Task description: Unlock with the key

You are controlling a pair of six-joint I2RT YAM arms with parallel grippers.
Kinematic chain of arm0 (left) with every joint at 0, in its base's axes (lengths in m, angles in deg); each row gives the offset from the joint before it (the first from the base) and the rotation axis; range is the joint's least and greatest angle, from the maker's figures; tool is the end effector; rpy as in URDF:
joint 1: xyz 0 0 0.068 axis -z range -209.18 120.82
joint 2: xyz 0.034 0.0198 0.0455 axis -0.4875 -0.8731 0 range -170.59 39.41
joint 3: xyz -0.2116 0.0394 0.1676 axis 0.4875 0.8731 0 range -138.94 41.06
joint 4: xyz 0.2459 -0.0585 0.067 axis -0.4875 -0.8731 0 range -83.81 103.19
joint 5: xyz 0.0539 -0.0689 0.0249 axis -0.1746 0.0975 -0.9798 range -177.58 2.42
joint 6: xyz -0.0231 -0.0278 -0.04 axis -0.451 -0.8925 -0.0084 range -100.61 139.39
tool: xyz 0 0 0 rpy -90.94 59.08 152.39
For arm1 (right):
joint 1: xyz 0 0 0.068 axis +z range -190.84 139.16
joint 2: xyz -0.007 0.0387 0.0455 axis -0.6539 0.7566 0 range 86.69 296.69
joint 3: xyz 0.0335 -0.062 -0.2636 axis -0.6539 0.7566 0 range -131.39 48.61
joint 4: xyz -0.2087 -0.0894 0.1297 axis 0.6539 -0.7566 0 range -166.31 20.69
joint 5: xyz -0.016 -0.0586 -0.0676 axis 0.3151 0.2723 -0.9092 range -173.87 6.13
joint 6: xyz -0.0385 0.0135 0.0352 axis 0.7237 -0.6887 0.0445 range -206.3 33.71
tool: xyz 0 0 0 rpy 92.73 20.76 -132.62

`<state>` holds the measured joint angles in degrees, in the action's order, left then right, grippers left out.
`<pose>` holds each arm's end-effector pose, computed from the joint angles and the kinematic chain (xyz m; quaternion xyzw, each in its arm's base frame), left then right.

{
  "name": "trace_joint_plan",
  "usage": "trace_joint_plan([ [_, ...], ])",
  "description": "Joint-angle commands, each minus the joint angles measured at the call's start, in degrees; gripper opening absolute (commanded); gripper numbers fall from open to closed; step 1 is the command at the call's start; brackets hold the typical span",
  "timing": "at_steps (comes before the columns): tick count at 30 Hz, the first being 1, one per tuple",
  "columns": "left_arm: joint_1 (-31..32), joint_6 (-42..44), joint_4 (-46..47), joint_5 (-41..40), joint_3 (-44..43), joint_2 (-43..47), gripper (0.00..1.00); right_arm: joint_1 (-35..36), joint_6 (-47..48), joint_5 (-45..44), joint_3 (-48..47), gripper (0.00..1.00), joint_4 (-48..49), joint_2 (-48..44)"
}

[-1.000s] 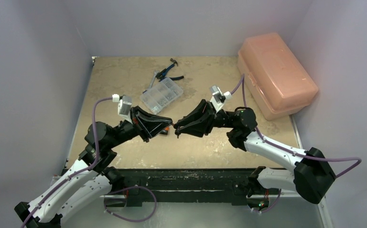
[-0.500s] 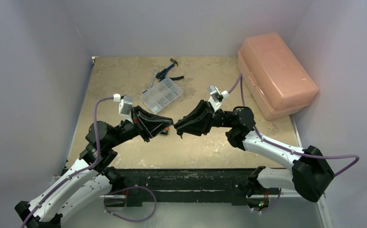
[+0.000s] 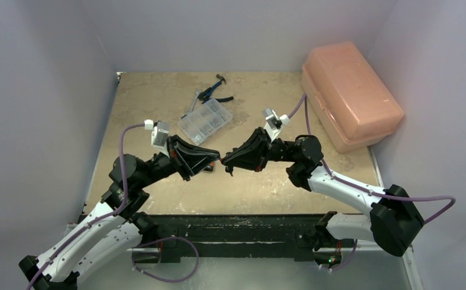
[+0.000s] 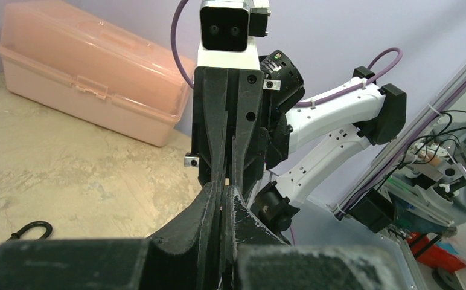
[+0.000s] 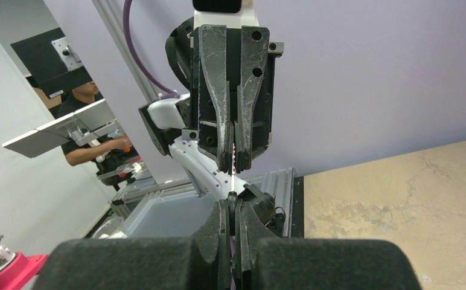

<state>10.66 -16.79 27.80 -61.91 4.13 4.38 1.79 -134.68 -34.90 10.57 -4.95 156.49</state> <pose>0.1042 -0.1069 0.3633 0.1965 0.5773 -0.5858 0.5338 0.1663 0.1895 0.3358 -0.3410 0.4548 0.7089 0.4176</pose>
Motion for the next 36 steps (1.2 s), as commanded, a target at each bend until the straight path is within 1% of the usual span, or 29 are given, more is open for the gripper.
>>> trace_joint_plan([
  [1, -0.12, 1.71, 1.82, -3.01, 0.04, 0.29, 0.00, 0.35, 0.22, 1.30, -1.42, 0.00, 2.30, -0.34],
  [3, -0.18, 2.31, -0.17, -4.07, -0.45, 0.39, 0.01, 0.35, 0.61, 0.61, -1.18, 0.00, 1.34, -0.71],
  [4, -0.12, 2.45, -0.83, -4.71, -0.67, 0.40, 0.08, 0.35, 1.37, -0.09, -1.09, 0.00, -0.17, -1.17],
  [7, -0.13, 3.63, -4.47, -6.57, -1.70, 0.48, 0.39, 0.35, 5.25, -3.01, -0.95, 0.00, -6.33, -2.99],
  [10, -0.14, 4.93, -8.02, -9.13, -2.39, 1.23, 0.62, 0.35, 9.48, -7.44, 0.17, 0.00, -12.03, -5.72],
  [12, -0.18, 5.69, -10.97, -12.54, -2.70, 1.96, 0.75, 0.34, 12.24, -11.65, 1.21, 0.00, -16.05, -7.91],
  [14, -0.17, 6.36, -13.28, -16.55, -2.64, 2.65, 0.83, 0.35, 15.16, -15.51, 2.17, 0.00, -20.05, -9.71],
  [17, -0.11, 7.08, -18.02, -22.89, -2.60, 2.04, 0.89, 0.33, 16.98, -19.71, 3.32, 0.00, -24.46, -11.74],
  [20, -0.15, 7.45, -24.12, -32.42, -3.62, -0.97, 0.90, 0.35, 17.80, -22.39, 4.29, 0.00, -27.63, -13.28],
  [22, -0.12, 7.62, -26.95, -35.46, -4.21, -3.33, 0.90, 0.35, 19.00, -24.08, 4.75, 0.00, -30.03, -14.13],
  [26, -0.19, 6.82, -28.74, -37.80, -3.95, -7.31, 0.89, 0.35, 21.96, -27.16, 5.36, 0.00, -34.63, -15.76],
  [32, -0.12, 6.97, -29.63, -38.37, -3.53, -13.22, 0.87, 0.35, 25.59, -31.87, 6.45, 0.00, -40.36, -19.01],
  [36, -0.18, 7.27, -30.41, -38.79, -4.10, -18.35, 0.87, 0.34, 25.86, -34.84, 8.25, 0.00, -41.66, -21.12],
])
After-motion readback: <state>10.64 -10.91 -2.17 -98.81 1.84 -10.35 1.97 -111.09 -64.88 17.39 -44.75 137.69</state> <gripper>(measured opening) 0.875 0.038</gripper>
